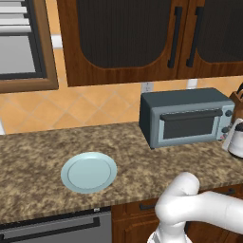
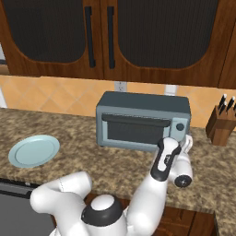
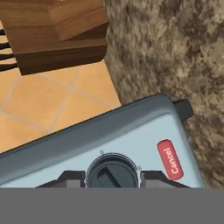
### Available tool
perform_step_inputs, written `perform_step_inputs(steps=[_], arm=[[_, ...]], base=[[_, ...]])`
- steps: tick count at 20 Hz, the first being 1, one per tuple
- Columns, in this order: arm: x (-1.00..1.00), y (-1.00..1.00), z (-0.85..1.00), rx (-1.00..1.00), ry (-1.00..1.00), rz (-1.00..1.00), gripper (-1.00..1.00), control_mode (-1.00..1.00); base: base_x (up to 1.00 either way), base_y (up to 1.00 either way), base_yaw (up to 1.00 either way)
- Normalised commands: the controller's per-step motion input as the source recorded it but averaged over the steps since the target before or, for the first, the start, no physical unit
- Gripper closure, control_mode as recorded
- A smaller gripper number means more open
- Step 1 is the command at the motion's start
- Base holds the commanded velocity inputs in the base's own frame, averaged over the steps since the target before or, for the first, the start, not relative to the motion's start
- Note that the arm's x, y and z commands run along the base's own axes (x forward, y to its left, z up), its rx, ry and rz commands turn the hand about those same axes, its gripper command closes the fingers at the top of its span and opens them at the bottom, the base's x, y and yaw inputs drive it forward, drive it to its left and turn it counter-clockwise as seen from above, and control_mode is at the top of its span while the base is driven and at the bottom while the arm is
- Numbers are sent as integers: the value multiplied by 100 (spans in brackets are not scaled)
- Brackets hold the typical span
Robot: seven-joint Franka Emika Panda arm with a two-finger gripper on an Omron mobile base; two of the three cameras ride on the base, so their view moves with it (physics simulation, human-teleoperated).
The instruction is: Pick up the kebab skewer and baguette bread, and place them inside the toaster oven. Close the toaster oven door and start by setting the timer.
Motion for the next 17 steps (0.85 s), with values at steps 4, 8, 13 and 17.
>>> perform_step_inputs(steps=[4,8,13,17], arm=[[2,36,27,17,4,-5,100,-100],[0,34,30,20,6,-6,100,-100],[0,34,29,22,8,-6,100,-100],[0,34,28,22,8,-5,100,-100]], base=[[0,0,0],[0,0,0],[0,0,0],[0,0,0]])
